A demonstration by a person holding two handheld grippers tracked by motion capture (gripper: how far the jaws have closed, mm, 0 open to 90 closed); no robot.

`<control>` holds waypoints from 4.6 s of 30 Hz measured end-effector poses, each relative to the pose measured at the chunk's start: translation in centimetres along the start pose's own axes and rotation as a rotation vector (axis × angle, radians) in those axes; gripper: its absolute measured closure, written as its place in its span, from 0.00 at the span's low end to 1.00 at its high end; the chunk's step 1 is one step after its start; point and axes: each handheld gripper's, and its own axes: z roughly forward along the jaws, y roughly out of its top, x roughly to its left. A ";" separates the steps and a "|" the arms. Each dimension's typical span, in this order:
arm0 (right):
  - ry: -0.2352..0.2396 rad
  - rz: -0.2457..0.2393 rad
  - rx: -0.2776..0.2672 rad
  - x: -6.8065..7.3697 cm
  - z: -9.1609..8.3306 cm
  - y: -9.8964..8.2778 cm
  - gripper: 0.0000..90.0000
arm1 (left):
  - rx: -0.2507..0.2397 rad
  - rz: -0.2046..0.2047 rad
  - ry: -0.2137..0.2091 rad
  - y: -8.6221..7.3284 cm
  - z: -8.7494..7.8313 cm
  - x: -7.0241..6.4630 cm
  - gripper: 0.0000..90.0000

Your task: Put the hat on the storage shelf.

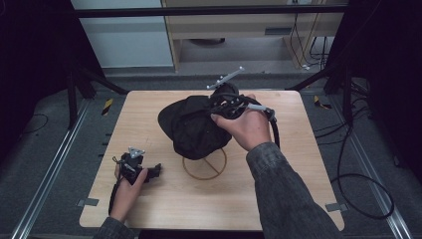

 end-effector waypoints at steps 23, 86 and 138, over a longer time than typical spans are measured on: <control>0.022 0.024 -0.036 -0.5 0.0 -0.2 0.85 | 0.000 -0.001 0.000 0.0 0.0 0.0 0.00; -0.026 0.150 -0.140 -4.5 -5.5 -7.2 0.81 | -0.001 0.002 -0.002 0.0 0.0 0.0 0.00; -0.184 0.236 -0.215 -7.5 -8.4 -12.2 0.08 | 0.000 0.006 -0.008 0.0 0.0 -0.2 0.00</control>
